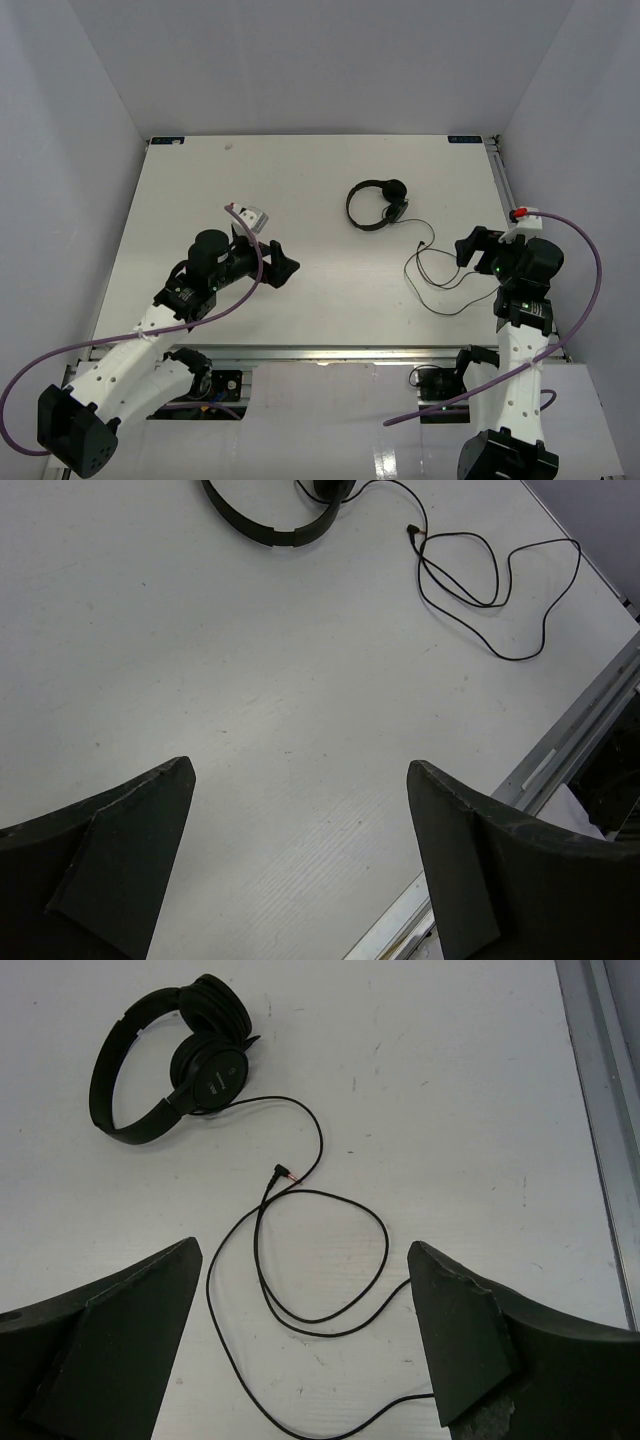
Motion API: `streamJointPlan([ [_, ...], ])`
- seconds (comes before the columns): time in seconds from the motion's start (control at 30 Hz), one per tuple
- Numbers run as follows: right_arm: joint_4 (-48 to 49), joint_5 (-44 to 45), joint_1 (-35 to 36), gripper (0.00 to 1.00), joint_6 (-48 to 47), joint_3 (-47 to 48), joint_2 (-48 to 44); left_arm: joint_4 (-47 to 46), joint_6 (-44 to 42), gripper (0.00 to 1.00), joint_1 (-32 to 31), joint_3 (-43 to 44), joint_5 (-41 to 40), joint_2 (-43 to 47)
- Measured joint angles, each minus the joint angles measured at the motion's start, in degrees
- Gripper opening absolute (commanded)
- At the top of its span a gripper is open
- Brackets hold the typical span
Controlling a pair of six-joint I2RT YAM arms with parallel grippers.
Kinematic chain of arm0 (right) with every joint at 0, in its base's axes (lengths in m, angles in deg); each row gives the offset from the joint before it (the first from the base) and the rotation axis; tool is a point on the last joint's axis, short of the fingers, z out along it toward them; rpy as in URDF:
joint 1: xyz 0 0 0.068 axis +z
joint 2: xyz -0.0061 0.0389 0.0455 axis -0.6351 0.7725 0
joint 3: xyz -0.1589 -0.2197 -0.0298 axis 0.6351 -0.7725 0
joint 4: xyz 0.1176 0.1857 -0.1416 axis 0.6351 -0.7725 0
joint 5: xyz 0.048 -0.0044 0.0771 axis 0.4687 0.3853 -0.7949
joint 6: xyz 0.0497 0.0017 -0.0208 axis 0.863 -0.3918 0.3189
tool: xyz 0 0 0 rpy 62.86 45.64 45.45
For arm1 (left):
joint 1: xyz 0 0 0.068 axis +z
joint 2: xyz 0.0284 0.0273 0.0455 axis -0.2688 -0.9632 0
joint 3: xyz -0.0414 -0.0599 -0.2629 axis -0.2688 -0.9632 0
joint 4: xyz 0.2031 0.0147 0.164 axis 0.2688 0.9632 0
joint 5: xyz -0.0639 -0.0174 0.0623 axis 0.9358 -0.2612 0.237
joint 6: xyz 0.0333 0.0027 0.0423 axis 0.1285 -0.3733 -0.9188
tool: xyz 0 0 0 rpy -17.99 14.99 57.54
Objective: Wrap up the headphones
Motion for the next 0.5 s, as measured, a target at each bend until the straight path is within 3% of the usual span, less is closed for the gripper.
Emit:
streamJointPlan([
  [0.13,-0.23,-5.15,0.00,0.90,-6.04,0.00,-0.24,-0.63,0.60,0.98,0.00,0.00,1.41,-1.11],
  [0.3,-5.25,-22.62,0.04,0.91,-23.16,1.48,1.24,-2.77,4.35,0.98,0.04,1.03,5.85,-7.25],
  [0.5,-10.65,-38.01,0.00,0.94,-32.93,5.31,12.78,-1.35,13.94,0.94,0.10,16.18,10.97,-28.74],
])
